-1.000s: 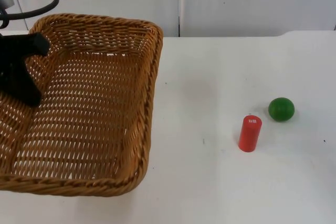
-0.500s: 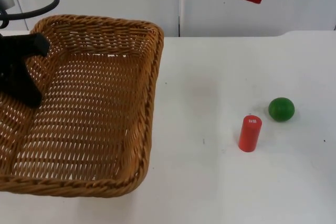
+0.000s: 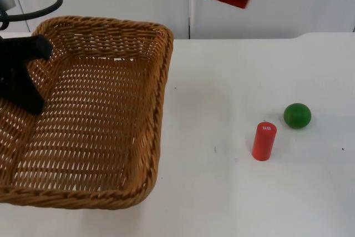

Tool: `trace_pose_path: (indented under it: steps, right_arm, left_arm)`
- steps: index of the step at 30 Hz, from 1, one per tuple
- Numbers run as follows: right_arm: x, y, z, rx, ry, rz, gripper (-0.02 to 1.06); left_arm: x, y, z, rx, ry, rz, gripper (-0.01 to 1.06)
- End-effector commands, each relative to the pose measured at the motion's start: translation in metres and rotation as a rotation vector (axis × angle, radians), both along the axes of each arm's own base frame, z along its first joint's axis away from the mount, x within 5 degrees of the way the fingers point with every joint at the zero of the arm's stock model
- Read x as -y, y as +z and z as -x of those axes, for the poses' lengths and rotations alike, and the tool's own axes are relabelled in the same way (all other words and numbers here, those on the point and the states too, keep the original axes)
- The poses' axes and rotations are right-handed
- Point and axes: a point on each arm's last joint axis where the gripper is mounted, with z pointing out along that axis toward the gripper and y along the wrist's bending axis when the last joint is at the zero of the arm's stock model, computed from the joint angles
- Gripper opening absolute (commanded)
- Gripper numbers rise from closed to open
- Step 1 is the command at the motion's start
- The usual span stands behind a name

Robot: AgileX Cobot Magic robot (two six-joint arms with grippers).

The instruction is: Pick up the basket with the left hand and place the object to the left of the red cylinder into the basket with the right hand.

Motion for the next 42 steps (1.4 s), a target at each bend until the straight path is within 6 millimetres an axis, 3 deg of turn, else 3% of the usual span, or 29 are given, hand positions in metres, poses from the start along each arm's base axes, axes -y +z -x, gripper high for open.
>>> trace_pose_path:
  steps: [1, 8, 16, 26, 42]
  right_arm:
    - [-0.021, 0.007, 0.01, 0.053, 0.0, -0.062, 0.0]
    - [-0.056, -0.007, 0.02, 0.022, 0.048, -0.065, 0.0]
    - [-0.1, -0.041, 0.018, -0.048, 0.052, -0.062, 0.0]
    - [-0.116, -0.074, 0.011, -0.097, 0.053, -0.038, 0.0]
    - [-0.122, -0.083, 0.007, -0.094, 0.039, -0.078, 0.0]
  left_arm:
    - [0.003, 0.006, 0.001, 0.008, 0.017, 0.03, 0.0]
    - [0.002, 0.006, 0.001, 0.008, 0.015, 0.028, 0.0]
    - [0.002, 0.006, 0.0, 0.01, 0.016, 0.027, 0.0]
    - [0.002, 0.006, 0.001, 0.006, 0.015, 0.028, 0.0]
    - [0.002, 0.006, 0.001, 0.007, 0.014, 0.026, 0.0]
